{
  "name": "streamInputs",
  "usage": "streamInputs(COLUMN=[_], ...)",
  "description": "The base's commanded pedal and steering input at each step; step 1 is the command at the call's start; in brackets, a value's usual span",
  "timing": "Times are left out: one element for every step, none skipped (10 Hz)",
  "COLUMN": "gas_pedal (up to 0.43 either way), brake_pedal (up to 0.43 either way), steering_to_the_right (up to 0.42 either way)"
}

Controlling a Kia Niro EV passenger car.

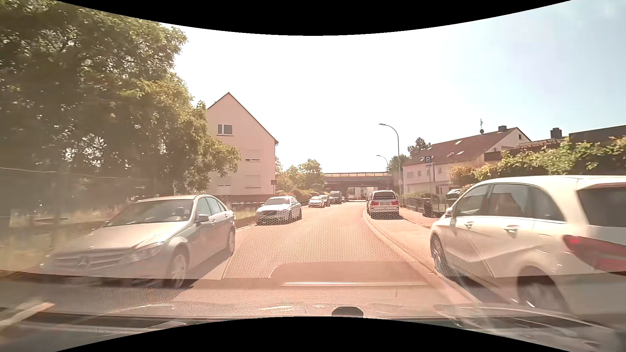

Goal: Follow the waypoints while adhering to traffic rules and regulations

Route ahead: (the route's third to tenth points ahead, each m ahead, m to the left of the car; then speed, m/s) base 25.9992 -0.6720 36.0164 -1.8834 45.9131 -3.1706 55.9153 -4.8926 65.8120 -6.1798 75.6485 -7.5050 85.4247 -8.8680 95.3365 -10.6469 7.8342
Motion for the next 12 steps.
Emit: streamInputs(gas_pedal=[0.047, 0.047, 0.047, 0.047, 0.047, 0.047, 0.047, 0.047, 0.047, 0.047, 0.047, 0.047], brake_pedal=[0.000, 0.000, 0.000, 0.000, 0.000, 0.000, 0.000, 0.000, 0.000, 0.000, 0.000, 0.000], steering_to_the_right=[0.026, 0.026, 0.029, 0.028, 0.029, 0.028, 0.028, 0.026, 0.024, 0.021, 0.017, 0.016])
